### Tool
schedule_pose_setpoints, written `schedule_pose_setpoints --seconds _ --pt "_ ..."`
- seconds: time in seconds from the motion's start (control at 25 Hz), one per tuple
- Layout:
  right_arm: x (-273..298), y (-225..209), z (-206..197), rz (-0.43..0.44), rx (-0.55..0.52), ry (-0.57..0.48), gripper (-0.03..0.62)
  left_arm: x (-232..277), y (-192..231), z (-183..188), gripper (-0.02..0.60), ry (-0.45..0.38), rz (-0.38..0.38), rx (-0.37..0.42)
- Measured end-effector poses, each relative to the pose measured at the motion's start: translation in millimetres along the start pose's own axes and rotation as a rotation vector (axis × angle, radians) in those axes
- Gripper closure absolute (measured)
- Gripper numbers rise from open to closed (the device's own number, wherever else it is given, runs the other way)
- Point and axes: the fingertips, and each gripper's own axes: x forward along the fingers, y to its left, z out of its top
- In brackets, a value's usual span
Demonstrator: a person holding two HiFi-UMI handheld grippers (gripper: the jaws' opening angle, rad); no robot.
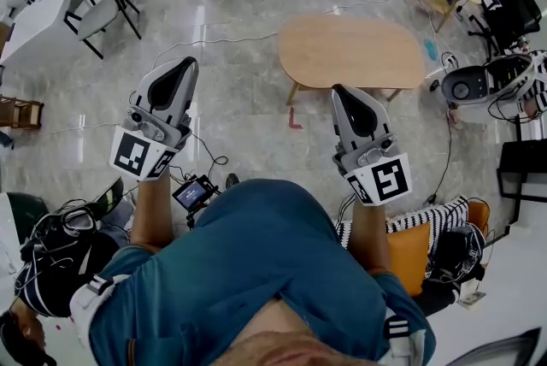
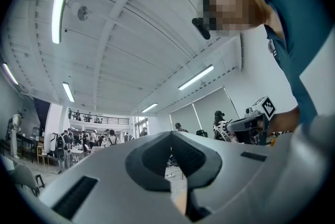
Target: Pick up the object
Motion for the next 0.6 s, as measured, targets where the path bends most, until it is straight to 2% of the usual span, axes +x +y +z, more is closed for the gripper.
schedule_pose_setpoints --seconds 0.36,0.6 --pt "-16.6 -18.6 -14.7 0.008 -0.004 0.014 0.580 11.5 -23.1 -7.7 0.577 0.020 0.012 0.019" --pt "10.1 -23.2 -17.7 -0.032 -0.002 0.019 0.580 17.5 6.8 -18.0 0.577 0.023 -0.010 -0.002"
